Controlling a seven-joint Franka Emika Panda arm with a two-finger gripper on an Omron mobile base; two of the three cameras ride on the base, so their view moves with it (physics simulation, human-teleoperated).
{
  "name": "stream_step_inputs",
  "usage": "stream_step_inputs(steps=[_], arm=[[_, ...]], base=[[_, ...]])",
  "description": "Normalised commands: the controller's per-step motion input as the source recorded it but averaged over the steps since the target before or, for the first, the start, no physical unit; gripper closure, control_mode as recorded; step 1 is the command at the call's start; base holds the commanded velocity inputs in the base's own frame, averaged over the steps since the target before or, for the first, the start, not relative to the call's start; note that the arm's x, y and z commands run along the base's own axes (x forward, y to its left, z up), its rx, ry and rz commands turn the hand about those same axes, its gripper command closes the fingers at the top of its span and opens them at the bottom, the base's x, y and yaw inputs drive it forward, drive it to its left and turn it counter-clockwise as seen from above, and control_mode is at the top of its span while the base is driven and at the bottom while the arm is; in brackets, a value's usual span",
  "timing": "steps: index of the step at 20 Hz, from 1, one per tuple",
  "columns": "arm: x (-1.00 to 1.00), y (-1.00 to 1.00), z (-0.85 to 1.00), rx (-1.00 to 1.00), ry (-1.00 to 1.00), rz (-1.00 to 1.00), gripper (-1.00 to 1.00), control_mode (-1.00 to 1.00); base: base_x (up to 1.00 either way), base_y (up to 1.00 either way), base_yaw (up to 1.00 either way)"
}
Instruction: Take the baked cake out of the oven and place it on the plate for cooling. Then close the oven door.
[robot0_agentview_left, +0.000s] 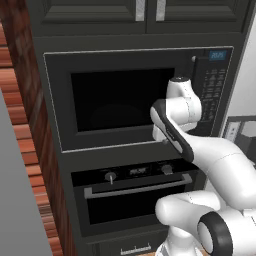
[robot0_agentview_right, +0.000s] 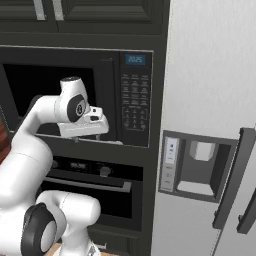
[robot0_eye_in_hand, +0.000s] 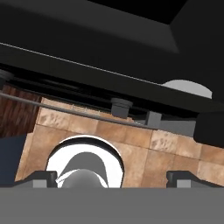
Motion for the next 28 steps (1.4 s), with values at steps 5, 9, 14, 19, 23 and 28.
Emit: stream_step_inputs(steps=[5, 9, 14, 19, 23, 28], arm=[[-0.08, 0.0, -0.09, 0.0, 0.01, 0.0, -1.0, -1.0], [-0.14, 0.0, -0.03, 0.0, 0.0, 0.01, -1.0, -1.0], [0.0, 0.0, 0.0, 0.0, 0.0, 0.0, -1.0, 1.0], [0.0, 0.0, 0.0, 0.0, 0.0, 0.0, -1.0, 1.0], [0.0, 0.0, 0.0, 0.0, 0.0, 0.0, -1.0, 1.0], [0.0, 0.0, 0.0, 0.0, 0.0, 0.0, -1.0, 1.0]], base=[[0.0, 0.0, 0.0], [0.0, 0.0, 0.0], [-0.49, -0.08, 0.12], [-0.51, -0.26, 0.27], [-0.19, -0.64, 0.49], [-0.14, -0.85, 0.49]])
